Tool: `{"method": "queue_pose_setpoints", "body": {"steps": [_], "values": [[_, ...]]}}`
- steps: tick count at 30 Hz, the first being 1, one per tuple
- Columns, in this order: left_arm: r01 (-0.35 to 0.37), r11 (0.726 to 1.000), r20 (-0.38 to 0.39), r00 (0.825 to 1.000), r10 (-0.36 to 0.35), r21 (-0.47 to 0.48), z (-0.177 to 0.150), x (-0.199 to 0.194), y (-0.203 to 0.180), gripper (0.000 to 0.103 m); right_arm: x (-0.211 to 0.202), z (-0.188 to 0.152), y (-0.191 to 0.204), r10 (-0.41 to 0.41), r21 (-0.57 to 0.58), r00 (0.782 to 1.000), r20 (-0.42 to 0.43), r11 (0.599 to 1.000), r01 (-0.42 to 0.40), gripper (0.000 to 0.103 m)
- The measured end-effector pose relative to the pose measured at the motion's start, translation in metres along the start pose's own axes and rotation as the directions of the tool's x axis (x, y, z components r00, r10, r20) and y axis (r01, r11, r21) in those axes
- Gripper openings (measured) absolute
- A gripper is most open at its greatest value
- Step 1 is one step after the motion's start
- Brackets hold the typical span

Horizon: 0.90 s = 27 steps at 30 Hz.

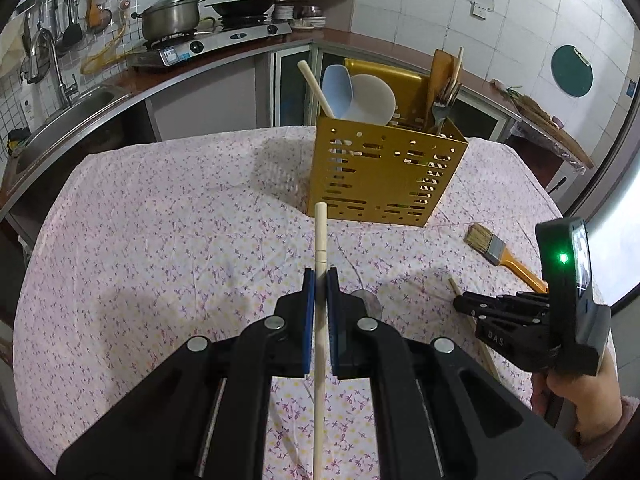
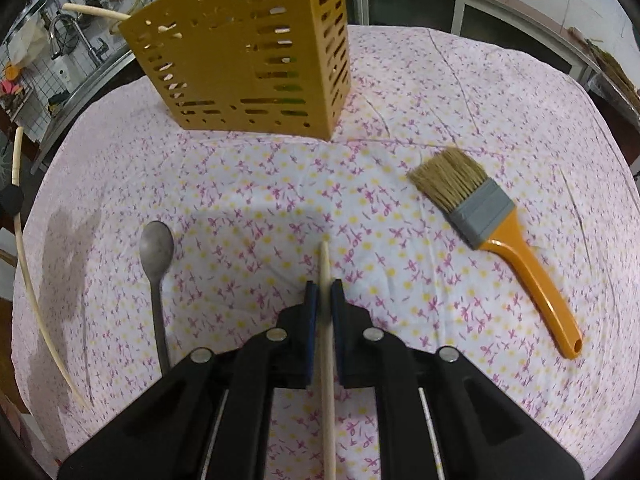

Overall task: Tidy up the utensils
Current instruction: 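Lift both chopsticks toward the yellow holder with both tools, then lower both chopsticks down into the yellow holder with both tools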

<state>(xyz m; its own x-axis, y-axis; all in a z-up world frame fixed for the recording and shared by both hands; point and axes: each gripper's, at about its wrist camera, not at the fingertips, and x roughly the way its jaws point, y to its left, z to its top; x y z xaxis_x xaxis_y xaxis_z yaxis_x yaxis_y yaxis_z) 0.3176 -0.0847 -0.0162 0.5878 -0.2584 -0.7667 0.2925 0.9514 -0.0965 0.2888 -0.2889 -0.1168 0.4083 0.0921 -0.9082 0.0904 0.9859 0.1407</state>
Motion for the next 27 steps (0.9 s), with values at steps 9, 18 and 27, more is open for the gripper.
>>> {"method": "queue_pose_setpoints", "body": {"steps": [9, 18, 27], "values": [[-0.004, 1.000, 0.029, 1.000, 0.004, -0.023, 0.012, -0.010, 0.008, 0.005, -0.071, 0.008, -0.001, 0.033, -0.012, 0.972, 0.233, 0.999, -0.031, 0.006], [0.051, 0.998, 0.192, 0.980, -0.046, -0.023, 0.041, -0.045, 0.003, 0.005, -0.150, 0.024, 0.011, 0.059, -0.055, 0.852, 0.520, 0.998, -0.035, 0.006], [0.034, 0.999, 0.296, 0.954, -0.041, 0.027, 0.082, -0.053, -0.016, 0.005, -0.182, 0.064, 0.024, 0.080, -0.064, 0.773, 0.629, 0.997, -0.051, 0.006]]}}
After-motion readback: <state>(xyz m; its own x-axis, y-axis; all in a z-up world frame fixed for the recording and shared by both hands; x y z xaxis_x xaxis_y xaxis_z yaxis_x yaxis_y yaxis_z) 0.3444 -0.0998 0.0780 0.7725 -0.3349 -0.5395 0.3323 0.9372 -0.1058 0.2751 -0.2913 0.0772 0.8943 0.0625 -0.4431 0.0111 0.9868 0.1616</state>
